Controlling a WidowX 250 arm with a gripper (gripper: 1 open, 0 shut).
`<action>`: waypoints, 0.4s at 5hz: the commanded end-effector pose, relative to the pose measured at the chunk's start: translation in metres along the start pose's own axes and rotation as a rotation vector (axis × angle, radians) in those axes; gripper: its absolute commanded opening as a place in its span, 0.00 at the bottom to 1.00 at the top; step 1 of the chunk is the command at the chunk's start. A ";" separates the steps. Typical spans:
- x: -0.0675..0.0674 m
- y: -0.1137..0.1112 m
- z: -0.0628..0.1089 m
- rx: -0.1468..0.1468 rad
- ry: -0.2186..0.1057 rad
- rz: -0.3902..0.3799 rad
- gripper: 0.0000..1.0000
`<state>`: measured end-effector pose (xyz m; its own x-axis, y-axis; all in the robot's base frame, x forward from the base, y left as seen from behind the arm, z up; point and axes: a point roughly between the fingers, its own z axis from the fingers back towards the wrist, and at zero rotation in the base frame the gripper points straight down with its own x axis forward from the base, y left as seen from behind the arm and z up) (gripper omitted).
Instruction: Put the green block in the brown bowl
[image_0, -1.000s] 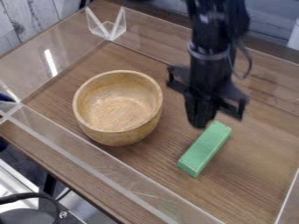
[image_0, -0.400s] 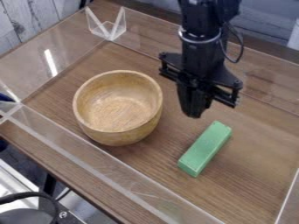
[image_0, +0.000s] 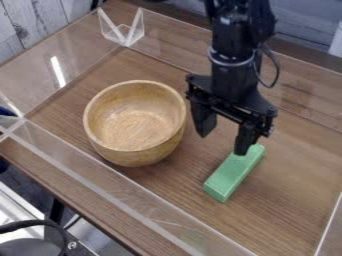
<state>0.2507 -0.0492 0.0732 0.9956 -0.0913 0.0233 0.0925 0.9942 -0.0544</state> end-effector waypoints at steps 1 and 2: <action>0.005 -0.004 -0.003 -0.008 -0.026 -0.017 1.00; 0.002 -0.007 -0.015 -0.010 -0.021 -0.029 1.00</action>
<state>0.2461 -0.0544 0.0500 0.9933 -0.1156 0.0067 0.1158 0.9915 -0.0586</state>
